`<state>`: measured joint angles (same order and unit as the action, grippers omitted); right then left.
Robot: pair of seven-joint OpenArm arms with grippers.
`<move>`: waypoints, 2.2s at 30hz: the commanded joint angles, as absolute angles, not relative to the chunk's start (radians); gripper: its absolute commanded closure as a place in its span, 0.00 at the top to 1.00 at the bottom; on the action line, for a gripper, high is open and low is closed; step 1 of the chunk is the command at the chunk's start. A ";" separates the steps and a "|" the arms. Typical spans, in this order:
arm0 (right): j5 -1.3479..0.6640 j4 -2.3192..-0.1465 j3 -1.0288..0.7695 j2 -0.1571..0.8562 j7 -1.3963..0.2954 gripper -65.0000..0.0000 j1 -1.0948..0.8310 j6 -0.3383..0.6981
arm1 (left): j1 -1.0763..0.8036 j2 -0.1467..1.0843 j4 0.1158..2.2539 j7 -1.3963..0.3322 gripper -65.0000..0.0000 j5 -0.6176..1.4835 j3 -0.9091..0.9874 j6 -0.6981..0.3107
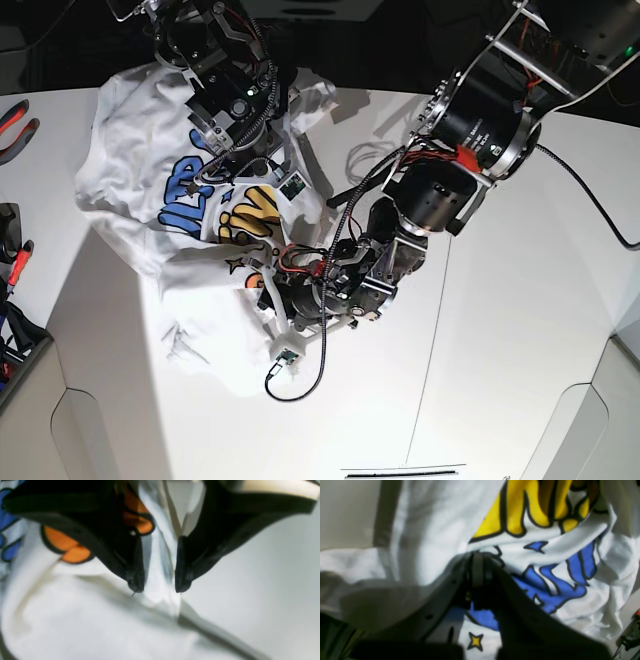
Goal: Layout the t-shirt on the table in an organized manner, then fold the t-shirt properly
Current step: 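Lift the shirt with the right gripper and shake it out, then drag the shirt with the right gripper and release it flat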
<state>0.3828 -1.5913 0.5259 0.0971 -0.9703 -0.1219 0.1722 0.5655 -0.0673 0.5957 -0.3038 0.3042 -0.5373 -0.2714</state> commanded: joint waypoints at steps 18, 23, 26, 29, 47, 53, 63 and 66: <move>0.324 -1.595 0.514 0.097 -0.984 0.00 0.009 0.179 | 0.568 0.092 0.602 -0.316 0.00 0.314 -0.309 -0.264; 0.302 -1.595 0.459 0.097 -0.984 0.00 0.039 0.179 | 0.504 0.145 0.603 -0.365 0.00 0.314 -0.202 -0.266; 0.287 -1.595 0.411 0.097 -0.986 0.00 0.038 0.178 | 0.454 0.176 0.619 -0.379 0.00 0.321 -0.175 -0.299; 0.288 -1.599 0.373 0.097 -0.968 0.00 0.041 0.118 | 0.385 0.207 0.695 -0.400 0.00 0.374 -0.175 -0.351; 0.067 -1.187 0.353 -0.123 -0.766 0.37 0.532 0.193 | 0.146 0.219 1.061 -0.430 0.00 0.392 -0.176 -0.363; 0.051 -0.748 0.354 -0.152 -0.687 0.38 0.696 0.203 | 0.146 0.218 1.061 -0.431 0.00 0.392 -0.176 -0.363; 0.173 -0.690 0.353 -0.148 -0.648 0.00 0.706 0.173 | 0.147 0.218 1.061 -0.419 0.00 0.392 -0.176 -0.405; 0.235 -0.782 0.354 -0.135 -0.659 0.00 0.706 0.100 | 0.147 0.219 1.061 -0.420 0.00 0.392 -0.176 -0.404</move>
